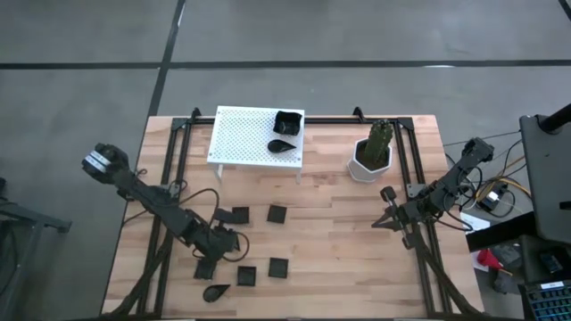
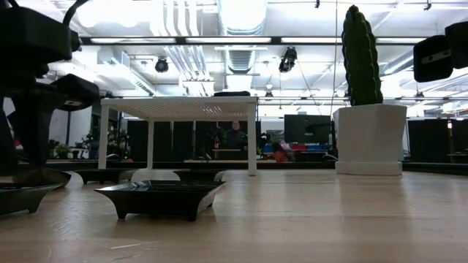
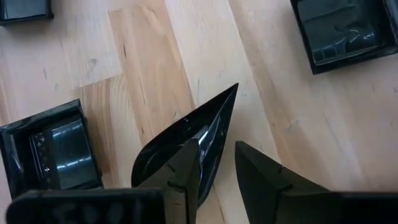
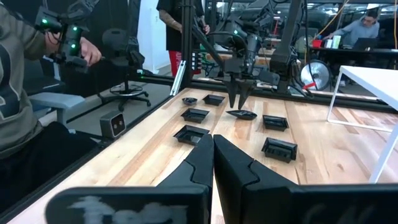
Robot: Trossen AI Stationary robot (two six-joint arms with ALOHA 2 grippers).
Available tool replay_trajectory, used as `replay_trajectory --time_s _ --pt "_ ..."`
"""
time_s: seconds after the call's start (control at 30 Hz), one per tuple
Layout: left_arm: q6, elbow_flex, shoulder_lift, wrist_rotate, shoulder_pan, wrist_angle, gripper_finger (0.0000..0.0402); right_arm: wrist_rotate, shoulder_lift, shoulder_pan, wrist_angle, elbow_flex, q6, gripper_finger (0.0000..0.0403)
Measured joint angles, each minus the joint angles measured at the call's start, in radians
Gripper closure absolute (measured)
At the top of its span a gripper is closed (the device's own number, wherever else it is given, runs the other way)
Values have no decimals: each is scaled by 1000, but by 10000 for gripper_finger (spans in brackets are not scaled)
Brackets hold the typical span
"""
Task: Pick & Place Mini shaped plates
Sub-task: Stack the drop-shaped plate on top of the other drop-shaped plates on the shelf
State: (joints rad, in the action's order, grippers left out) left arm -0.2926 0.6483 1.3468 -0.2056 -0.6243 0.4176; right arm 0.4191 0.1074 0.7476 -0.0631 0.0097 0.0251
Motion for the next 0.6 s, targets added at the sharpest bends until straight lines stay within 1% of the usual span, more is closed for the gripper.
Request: replay_trajectory --time_s 0.6 --pt "-10 0 69 3 -7 2 319 0 0 0 0 0 0 394"
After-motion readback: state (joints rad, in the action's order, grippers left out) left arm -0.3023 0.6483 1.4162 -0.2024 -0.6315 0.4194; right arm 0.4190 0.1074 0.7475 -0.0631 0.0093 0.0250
